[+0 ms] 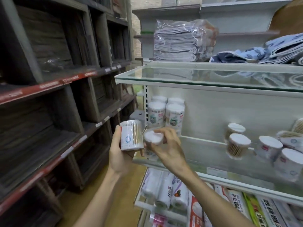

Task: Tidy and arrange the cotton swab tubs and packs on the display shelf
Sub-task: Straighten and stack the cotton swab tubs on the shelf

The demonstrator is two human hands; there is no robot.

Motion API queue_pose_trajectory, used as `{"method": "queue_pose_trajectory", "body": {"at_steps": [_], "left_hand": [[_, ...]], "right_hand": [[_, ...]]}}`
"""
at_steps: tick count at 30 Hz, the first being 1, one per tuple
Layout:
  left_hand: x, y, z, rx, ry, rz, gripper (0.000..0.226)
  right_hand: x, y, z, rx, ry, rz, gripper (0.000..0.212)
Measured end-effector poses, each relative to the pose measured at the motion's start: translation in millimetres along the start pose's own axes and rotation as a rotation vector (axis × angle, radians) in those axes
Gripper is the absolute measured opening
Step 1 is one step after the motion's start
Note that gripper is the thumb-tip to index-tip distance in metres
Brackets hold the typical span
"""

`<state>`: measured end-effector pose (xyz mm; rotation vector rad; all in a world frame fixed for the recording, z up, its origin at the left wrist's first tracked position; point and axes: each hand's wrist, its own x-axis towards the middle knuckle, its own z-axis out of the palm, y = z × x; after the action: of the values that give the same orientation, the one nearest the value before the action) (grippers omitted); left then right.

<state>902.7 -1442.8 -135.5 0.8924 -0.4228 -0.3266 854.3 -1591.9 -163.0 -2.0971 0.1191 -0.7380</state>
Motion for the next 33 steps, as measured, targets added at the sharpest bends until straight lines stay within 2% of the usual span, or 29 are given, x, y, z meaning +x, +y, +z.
{"method": "queue_pose_trajectory", "body": {"at_steps": [9, 11, 14, 18, 21, 27, 30, 33], "left_hand": [[1.0, -5.6, -5.7, 0.036, -0.011, 0.012, 0.063], [2.9, -10.4, -2.3, 0.07, -0.023, 0.021, 0.074], [6.1, -18.7, 12.3, 0.14, -0.046, 0.046, 0.087], [8.2, -35.9, 46.1, 0.312, -0.113, 0.08, 0.058], [6.6, -53.8, 71.0, 0.416, -0.185, 0.068, 0.052], [1.7, -85.8, 102.3, 0.52, -0.298, 0.05, 0.052], [4.0, -103.7, 100.6, 0.551, -0.255, 0.036, 0.046], [7.9, -114.4, 94.4, 0.545, -0.165, 0.014, 0.041]], "right_hand": [[-1.3, 3.2, 1.2, -0.119, 0.06, -0.027, 0.049], [-6.3, -1.7, -12.8, -0.052, 0.079, -0.049, 0.035], [-11.8, -9.7, -40.7, 0.28, 0.117, -0.031, 0.017], [-12.9, -2.3, -76.1, 0.535, 0.127, 0.012, 0.036], [-17.8, 4.6, -101.3, 0.614, 0.115, 0.045, 0.047], [-33.1, 19.2, -143.4, 0.533, 0.094, 0.176, 0.022], [-28.1, 31.9, -150.9, 0.524, 0.186, 0.24, 0.02], [-5.5, 47.8, -149.4, 0.446, 0.271, 0.261, 0.027]]}}
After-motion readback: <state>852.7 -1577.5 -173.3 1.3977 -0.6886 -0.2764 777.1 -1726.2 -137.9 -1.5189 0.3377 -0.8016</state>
